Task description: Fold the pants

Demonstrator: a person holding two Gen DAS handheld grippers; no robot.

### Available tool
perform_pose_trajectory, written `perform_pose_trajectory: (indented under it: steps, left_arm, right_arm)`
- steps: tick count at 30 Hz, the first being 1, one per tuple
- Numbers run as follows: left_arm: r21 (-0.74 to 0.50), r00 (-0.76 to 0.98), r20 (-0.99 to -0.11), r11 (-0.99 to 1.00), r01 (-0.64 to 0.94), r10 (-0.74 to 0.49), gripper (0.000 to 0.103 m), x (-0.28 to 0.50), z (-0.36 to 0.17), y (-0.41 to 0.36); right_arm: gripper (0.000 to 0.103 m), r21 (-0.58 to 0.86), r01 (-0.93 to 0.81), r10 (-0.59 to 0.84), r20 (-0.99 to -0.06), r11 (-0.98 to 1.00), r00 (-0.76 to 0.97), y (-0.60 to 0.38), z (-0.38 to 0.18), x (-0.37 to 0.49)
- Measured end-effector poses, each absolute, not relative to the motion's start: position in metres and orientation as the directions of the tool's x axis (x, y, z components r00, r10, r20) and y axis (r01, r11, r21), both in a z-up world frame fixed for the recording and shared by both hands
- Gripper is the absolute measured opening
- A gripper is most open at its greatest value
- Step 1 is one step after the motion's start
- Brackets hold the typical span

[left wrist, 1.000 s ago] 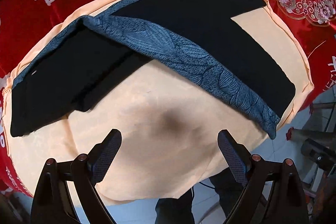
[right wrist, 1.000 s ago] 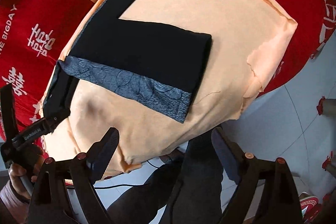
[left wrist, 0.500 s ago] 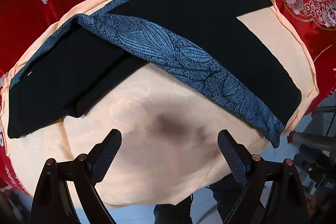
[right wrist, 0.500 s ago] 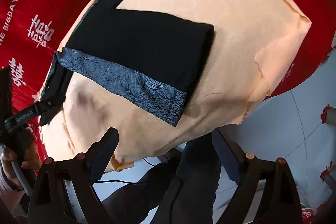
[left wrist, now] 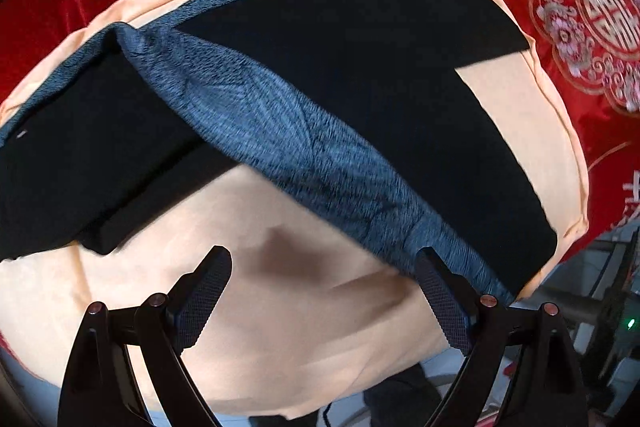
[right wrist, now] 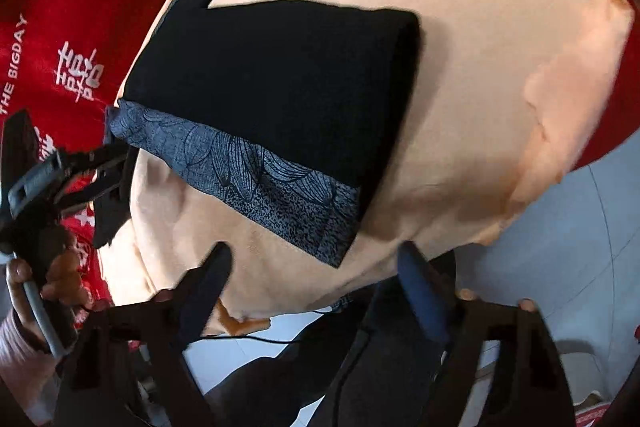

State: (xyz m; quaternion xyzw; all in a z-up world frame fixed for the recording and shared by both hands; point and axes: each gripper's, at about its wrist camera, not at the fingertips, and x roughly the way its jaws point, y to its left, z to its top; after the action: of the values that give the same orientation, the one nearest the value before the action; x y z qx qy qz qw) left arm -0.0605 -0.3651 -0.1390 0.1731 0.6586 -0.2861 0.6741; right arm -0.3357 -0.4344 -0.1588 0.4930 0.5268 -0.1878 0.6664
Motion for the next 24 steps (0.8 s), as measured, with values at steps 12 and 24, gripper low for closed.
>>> perform_pose_trajectory:
  steps: [12,24]
  left_arm:
    - [-0.174,-0.089,-0.985,0.787,0.591,-0.151,0.094,-0.056,-0.166,-0.390]
    - [-0.177,-0.089,-0.984,0.830,0.528,-0.154,0.064,-0.055,-0.174,-0.405]
  right_arm:
    - [0.065,0.584,0.754,0.338,-0.805,0.302,0.488,-0.442,-0.178,-0.347]
    - [0.014,0.706,0.693,0.393,-0.684,0.146,0.615,-0.448,-0.166,-0.344]
